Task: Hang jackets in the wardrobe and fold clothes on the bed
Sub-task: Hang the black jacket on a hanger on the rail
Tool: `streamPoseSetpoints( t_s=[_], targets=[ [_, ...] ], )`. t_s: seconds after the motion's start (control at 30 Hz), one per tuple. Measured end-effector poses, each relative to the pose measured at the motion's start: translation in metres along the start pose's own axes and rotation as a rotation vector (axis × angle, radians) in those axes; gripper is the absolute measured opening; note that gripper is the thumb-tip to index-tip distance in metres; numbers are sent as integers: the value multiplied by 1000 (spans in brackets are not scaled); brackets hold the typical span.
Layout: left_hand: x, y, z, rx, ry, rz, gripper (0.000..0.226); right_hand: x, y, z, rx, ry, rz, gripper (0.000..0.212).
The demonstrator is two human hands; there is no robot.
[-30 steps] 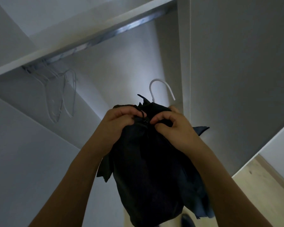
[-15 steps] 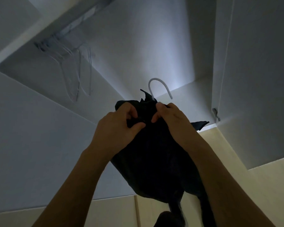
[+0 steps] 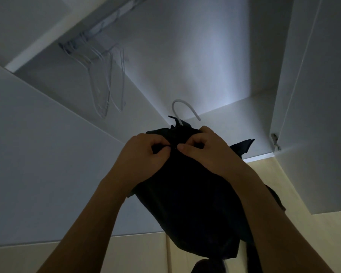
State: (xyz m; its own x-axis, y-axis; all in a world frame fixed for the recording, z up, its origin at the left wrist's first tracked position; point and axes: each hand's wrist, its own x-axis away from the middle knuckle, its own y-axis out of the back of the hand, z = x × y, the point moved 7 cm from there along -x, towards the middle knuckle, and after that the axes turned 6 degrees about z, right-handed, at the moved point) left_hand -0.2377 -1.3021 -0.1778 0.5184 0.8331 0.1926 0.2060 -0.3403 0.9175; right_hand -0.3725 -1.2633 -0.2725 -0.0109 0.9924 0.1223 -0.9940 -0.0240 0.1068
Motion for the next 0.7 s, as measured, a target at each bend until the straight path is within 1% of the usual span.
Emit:
streamPoseSetpoints(
  t_s=[0.13,0.27,0.37,0.47,0.5,0.6,0.63,0.67,0.7],
  targets=[
    [-5,0,5,42,15,17,7,-3,1,-1,-3,7,39,11],
    [-12,4,4,99,10,2,5,-4,10,4,49,31,23,9],
    [-19,13,-5,113,-28,-6,7,-6,18,18,114,86,13,7],
    [-23,30,-19,108,-71,-45,6,-6,31,38,161,121,-33,5],
    [-25,36,-24,96,-87,-63,6,-6,37,45,134,121,-47,6],
    [-26,56,-43,34,-158,-118,5,-4,53,68,-63,86,-57,37],
    [-26,62,-50,16,-181,-135,5,-3,59,77,-67,78,-64,45],
    [-27,69,-57,0,-206,-152,4,-2,65,86,-37,83,-74,48],
    [-27,75,-64,-14,-232,-171,2,-1,71,97,-6,100,-84,47]
  ],
)
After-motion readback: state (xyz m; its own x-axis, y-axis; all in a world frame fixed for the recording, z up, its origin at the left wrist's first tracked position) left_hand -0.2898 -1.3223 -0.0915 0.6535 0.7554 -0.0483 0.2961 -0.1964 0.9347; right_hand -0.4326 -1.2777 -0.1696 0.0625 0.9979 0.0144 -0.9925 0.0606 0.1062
